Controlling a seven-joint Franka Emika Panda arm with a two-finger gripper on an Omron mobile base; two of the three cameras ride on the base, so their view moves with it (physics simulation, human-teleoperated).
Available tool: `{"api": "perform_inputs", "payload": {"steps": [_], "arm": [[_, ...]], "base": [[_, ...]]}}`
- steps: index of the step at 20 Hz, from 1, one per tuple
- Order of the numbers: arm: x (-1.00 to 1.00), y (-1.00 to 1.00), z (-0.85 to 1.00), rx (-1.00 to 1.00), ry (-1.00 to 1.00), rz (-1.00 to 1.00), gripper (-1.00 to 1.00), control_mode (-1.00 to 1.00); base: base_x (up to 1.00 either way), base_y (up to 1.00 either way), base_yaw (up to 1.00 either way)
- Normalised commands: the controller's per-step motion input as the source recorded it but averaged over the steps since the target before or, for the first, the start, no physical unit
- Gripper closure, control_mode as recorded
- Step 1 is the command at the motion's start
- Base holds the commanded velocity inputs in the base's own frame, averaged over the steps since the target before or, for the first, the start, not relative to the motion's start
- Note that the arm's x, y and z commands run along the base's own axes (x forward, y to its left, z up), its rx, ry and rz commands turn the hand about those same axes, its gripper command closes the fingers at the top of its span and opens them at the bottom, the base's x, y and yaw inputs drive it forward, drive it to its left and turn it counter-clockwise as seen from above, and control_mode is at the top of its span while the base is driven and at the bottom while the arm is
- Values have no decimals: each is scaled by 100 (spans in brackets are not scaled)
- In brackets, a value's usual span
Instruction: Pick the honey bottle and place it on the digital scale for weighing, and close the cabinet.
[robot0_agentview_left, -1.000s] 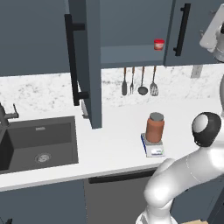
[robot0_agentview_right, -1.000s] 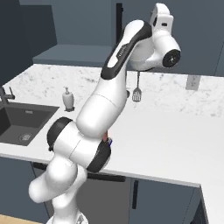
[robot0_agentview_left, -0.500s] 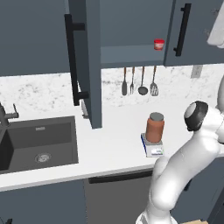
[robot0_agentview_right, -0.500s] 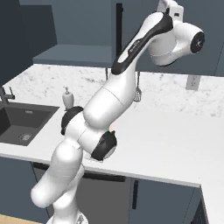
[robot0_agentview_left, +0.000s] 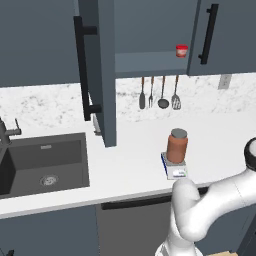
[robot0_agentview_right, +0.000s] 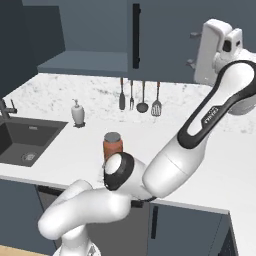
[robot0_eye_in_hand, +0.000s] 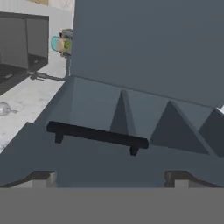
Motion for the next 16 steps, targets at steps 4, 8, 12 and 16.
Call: {"api": "perform_inputs", "payload": {"steps": [4,8,12,16], "arm": [[-78,100,-87,8,-45,-31,-100,-100],[-1,77,-59,11,-27,-65,-100,-100],[31,33,-68,20,-13,-81,-100,-100],[51,34,-45,29,-16,-69,-100,-100]], "base": [[0,0,0],[0,0,0],[0,0,0],[0,0,0]]}}
